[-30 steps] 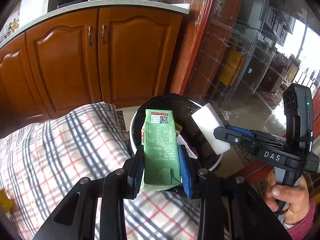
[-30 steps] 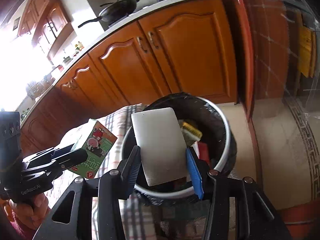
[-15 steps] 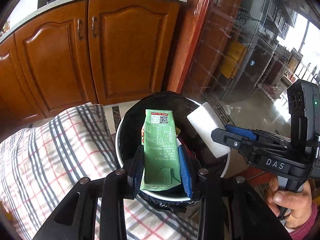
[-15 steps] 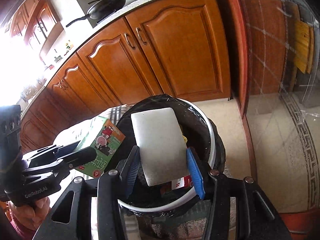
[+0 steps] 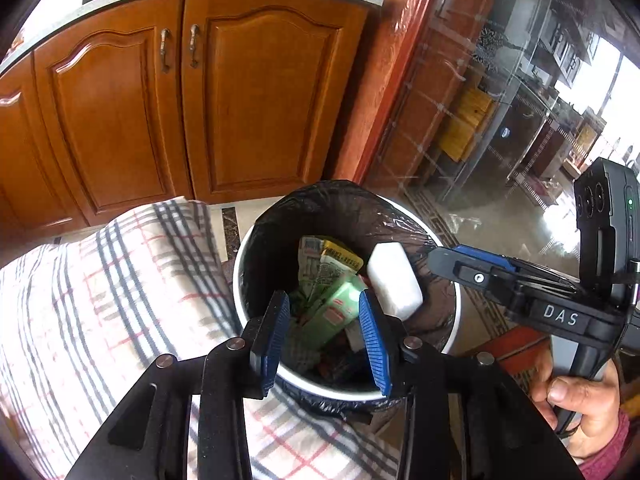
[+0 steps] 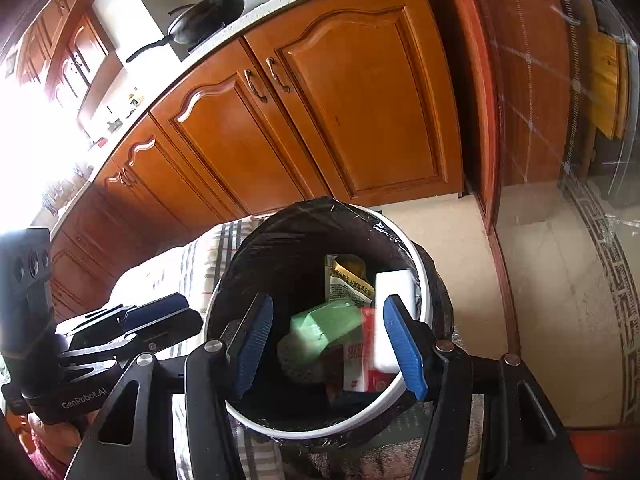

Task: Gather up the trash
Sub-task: 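Carry the juice box and foam block over the bin and open both tools, then grasp the crumpled white-red paper with the left tool while the right tool grasps the gold wrapper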

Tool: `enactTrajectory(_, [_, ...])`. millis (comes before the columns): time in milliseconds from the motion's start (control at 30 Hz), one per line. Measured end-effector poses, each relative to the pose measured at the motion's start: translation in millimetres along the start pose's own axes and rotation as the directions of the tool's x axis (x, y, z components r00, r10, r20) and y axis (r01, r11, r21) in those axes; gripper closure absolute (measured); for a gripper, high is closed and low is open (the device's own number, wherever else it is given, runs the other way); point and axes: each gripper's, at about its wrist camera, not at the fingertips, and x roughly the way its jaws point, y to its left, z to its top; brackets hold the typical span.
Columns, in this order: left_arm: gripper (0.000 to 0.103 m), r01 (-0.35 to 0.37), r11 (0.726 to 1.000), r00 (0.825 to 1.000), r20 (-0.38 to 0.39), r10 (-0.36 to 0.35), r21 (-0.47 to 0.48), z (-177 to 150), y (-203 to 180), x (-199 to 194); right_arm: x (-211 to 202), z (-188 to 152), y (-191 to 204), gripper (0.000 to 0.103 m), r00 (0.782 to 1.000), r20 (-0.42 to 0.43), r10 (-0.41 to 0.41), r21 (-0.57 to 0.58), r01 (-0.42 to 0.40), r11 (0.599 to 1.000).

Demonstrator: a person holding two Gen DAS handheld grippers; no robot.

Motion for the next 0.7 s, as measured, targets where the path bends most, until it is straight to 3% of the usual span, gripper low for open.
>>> enactTrajectory(433, [0.067, -0.014, 0.989, 0.998, 0.064, 0.024, -0.149, -84, 64, -75, -13, -35, 46, 0.042, 0.992, 0.036, 0.118, -0.007, -0.118, 0.993])
enactTrajectory(700, [0.067, -0.063, 0.958, 0.99, 0.101, 0.094, -0.278, -145, 110, -140, 7, -66, 101, 0.041, 0.98, -0.019, 0.198, -0.04, -0.199, 0.979])
